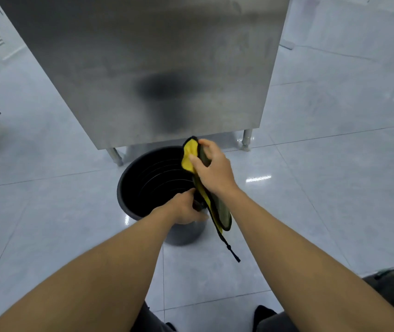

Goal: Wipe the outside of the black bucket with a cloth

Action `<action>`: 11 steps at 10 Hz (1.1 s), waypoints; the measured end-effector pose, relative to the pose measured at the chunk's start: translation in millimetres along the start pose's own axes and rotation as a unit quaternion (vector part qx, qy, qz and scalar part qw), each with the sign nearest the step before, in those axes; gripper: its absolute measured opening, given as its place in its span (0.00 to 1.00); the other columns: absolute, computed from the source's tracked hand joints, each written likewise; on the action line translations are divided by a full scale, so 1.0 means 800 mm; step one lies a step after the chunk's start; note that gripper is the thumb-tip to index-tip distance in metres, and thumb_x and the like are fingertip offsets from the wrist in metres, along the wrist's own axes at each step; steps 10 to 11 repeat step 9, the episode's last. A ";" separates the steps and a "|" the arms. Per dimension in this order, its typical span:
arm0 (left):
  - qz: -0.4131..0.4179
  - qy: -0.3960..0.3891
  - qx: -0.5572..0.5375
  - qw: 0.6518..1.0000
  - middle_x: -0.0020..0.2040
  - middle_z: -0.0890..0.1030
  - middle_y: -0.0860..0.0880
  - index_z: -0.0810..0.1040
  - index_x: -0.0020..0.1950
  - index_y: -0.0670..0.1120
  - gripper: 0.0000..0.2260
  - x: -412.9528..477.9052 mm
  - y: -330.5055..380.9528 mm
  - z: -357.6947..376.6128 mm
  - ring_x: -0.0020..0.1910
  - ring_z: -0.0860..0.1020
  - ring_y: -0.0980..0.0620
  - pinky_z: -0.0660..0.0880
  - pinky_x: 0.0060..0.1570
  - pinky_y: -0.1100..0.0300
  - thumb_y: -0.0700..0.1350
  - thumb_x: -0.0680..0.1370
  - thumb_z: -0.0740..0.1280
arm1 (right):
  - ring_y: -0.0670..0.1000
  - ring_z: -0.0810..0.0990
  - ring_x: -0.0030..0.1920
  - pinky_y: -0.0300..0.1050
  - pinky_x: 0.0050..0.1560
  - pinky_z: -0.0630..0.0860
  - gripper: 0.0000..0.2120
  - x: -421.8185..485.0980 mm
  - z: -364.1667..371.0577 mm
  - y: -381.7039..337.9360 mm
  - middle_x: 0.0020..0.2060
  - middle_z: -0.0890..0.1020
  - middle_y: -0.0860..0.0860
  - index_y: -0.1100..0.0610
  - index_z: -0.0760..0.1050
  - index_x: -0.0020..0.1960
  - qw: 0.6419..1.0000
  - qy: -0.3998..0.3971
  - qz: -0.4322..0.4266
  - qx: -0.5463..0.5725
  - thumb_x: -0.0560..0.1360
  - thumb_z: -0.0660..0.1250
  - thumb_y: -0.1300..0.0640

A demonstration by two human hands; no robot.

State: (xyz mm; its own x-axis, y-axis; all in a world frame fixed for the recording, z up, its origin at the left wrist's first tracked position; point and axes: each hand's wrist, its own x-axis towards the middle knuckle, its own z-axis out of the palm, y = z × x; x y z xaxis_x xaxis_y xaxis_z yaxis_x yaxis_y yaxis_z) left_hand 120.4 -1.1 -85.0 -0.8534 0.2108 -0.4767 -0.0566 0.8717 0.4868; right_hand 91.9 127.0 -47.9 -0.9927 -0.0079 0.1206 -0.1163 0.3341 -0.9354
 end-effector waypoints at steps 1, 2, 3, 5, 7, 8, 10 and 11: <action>-0.035 -0.045 0.006 0.998 0.58 0.79 0.54 0.75 0.63 0.54 0.34 0.004 -0.003 0.004 0.58 0.77 0.50 0.75 0.61 0.51 0.65 0.61 0.75 | 0.55 0.71 0.71 0.52 0.70 0.70 0.26 0.000 0.001 0.018 0.71 0.73 0.54 0.47 0.67 0.76 0.991 -0.091 0.056 -0.084 0.78 0.64 0.52; -0.045 -0.067 0.032 0.996 0.55 0.81 0.54 0.78 0.60 0.57 0.29 0.006 -0.007 0.005 0.54 0.78 0.51 0.76 0.59 0.50 0.68 0.62 0.71 | 0.57 0.74 0.66 0.54 0.66 0.73 0.22 -0.009 -0.004 0.036 0.66 0.77 0.55 0.50 0.78 0.66 0.963 -0.130 0.108 -0.210 0.73 0.67 0.51; -0.042 -0.096 0.033 0.994 0.54 0.81 0.53 0.79 0.58 0.56 0.25 0.007 -0.005 0.002 0.53 0.78 0.51 0.76 0.59 0.49 0.66 0.66 0.71 | 0.54 0.70 0.68 0.51 0.67 0.70 0.15 -0.020 0.000 0.054 0.62 0.80 0.50 0.51 0.83 0.58 0.936 -0.141 0.081 -0.313 0.72 0.69 0.54; -0.025 -0.100 0.007 0.995 0.56 0.79 0.47 0.78 0.59 0.50 0.24 -0.007 0.005 -0.009 0.53 0.76 0.47 0.73 0.55 0.49 0.64 0.71 0.60 | 0.56 0.64 0.74 0.51 0.71 0.60 0.15 -0.022 0.009 0.050 0.66 0.78 0.52 0.55 0.80 0.64 0.938 -0.080 0.009 -0.337 0.81 0.61 0.58; 0.007 0.106 0.171 0.980 0.62 0.78 0.43 0.73 0.65 0.44 0.19 -0.019 0.009 -0.030 0.56 0.77 0.41 0.74 0.54 0.47 0.51 0.81 0.53 | 0.58 0.74 0.57 0.54 0.60 0.72 0.11 -0.017 0.014 0.037 0.46 0.71 0.50 0.59 0.75 0.58 0.947 -0.075 0.051 -0.308 0.82 0.56 0.58; 0.008 0.157 0.222 0.962 0.67 0.76 0.41 0.67 0.73 0.43 0.22 -0.024 0.018 -0.044 0.62 0.76 0.39 0.72 0.59 0.45 0.50 0.81 0.53 | 0.59 0.74 0.60 0.56 0.60 0.73 0.12 -0.013 0.011 0.018 0.50 0.73 0.53 0.59 0.73 0.59 0.945 -0.105 0.089 -0.297 0.83 0.54 0.55; 0.010 0.212 0.263 0.941 0.70 0.74 0.41 0.63 0.76 0.43 0.25 -0.020 0.025 -0.066 0.66 0.73 0.38 0.68 0.63 0.43 0.52 0.81 0.52 | 0.61 0.70 0.68 0.56 0.65 0.69 0.18 0.002 0.003 -0.003 0.62 0.76 0.60 0.59 0.71 0.66 0.946 -0.094 0.106 -0.293 0.84 0.52 0.51; 0.010 0.212 0.263 0.941 0.70 0.74 0.41 0.63 0.76 0.43 0.25 -0.020 0.025 -0.066 0.66 0.73 0.38 0.68 0.63 0.43 0.52 0.81 0.52 | 0.61 0.70 0.68 0.56 0.65 0.69 0.18 0.002 0.003 -0.003 0.62 0.76 0.60 0.59 0.71 0.66 0.946 -0.094 0.106 -0.293 0.84 0.52 0.51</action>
